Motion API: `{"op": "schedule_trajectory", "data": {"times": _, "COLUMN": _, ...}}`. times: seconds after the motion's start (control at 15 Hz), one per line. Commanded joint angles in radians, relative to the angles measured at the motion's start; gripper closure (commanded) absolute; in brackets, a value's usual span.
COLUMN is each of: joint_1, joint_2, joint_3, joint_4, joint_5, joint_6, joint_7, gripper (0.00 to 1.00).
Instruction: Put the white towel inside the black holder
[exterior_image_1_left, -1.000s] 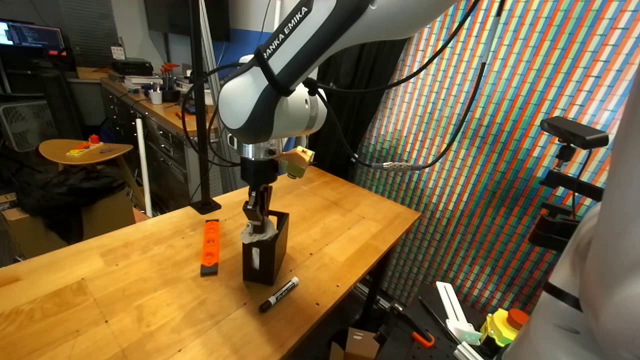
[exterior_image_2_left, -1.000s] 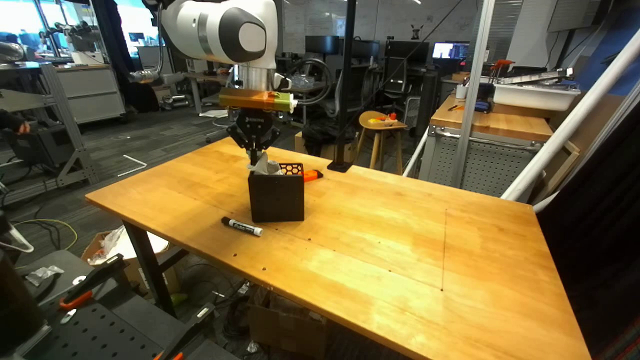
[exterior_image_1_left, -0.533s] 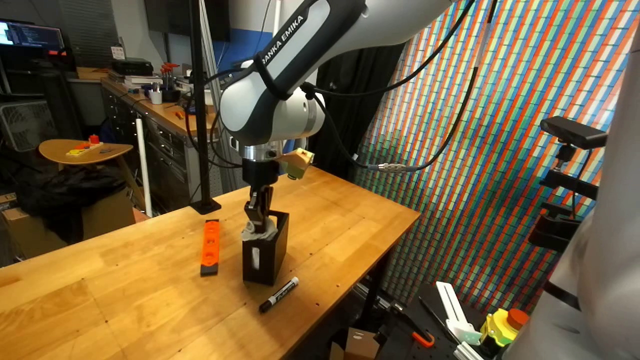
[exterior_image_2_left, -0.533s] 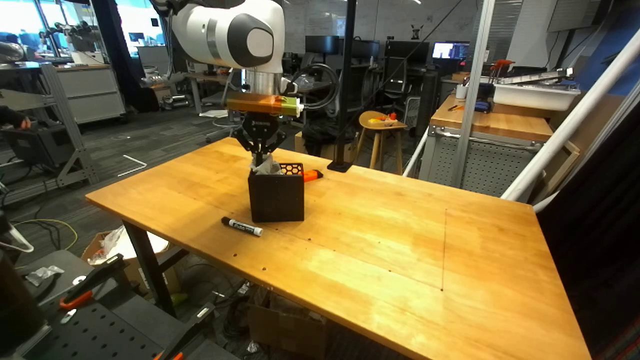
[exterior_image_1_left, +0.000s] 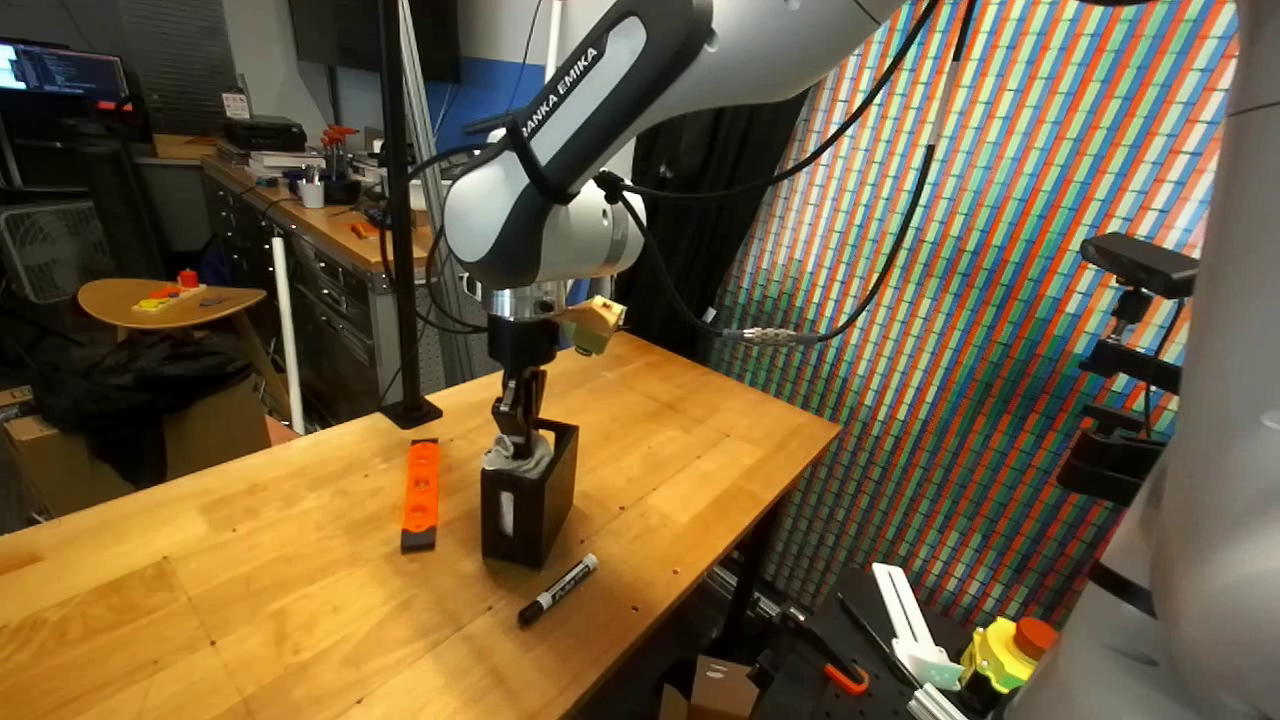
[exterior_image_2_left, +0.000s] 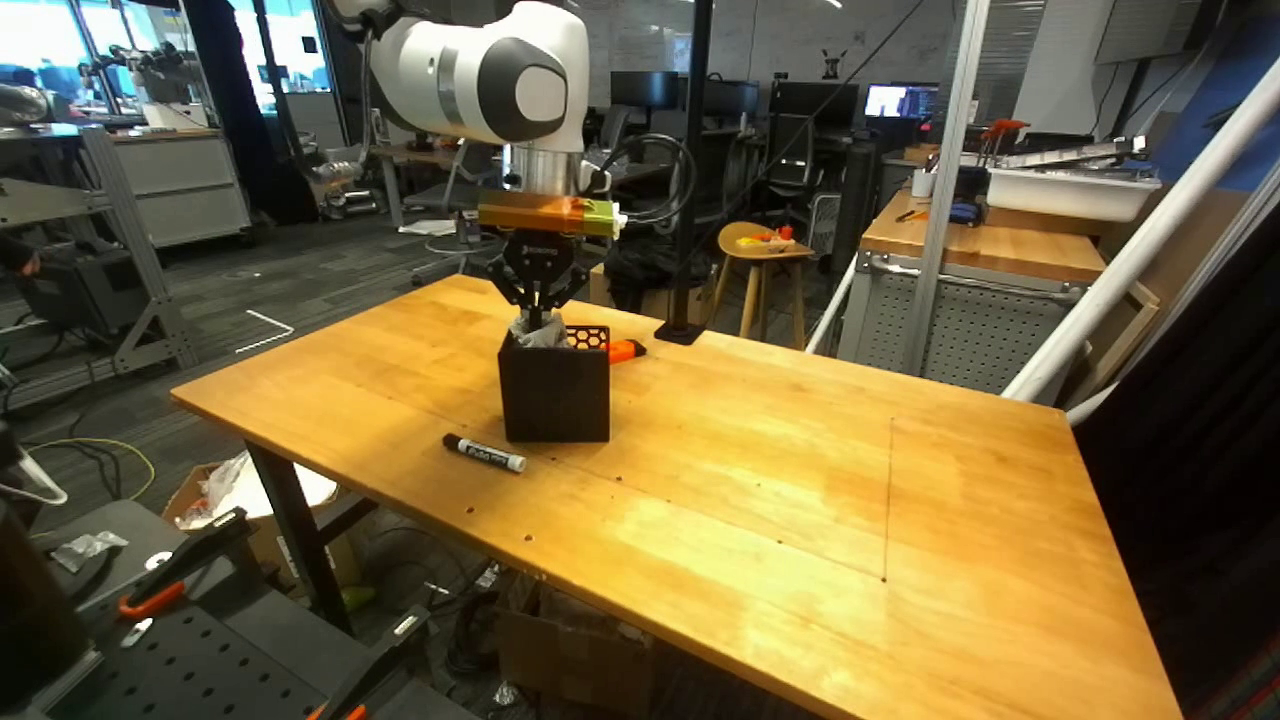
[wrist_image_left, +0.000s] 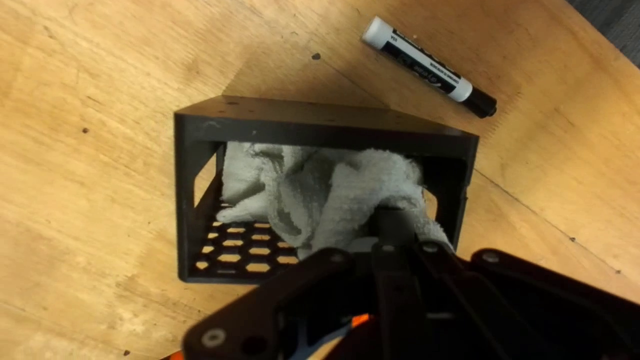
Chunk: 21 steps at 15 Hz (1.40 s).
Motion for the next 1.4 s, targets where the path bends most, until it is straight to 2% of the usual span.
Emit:
{"op": "schedule_trajectory", "data": {"times": 0.0, "joint_1": -0.027, "joint_2": 0.042, "joint_3": -0.002, "joint_4": 0.068, "joint_5": 0.015, "joint_6": -0.024, "joint_7": -0.06, "gripper": 1.0}}
{"op": "schedule_trajectory", "data": {"times": 0.73, "joint_1": -0.094, "joint_2": 0.118, "joint_3": 0.002, "joint_4": 0.109, "joint_5": 0.032, "joint_6": -0.032, "joint_7": -0.134, "gripper": 1.0}}
{"op": "schedule_trajectory", "data": {"times": 1.33, "joint_1": -0.119, "joint_2": 0.127, "joint_3": -0.004, "joint_4": 0.111, "joint_5": 0.024, "joint_6": -0.056, "joint_7": -0.144, "gripper": 1.0}}
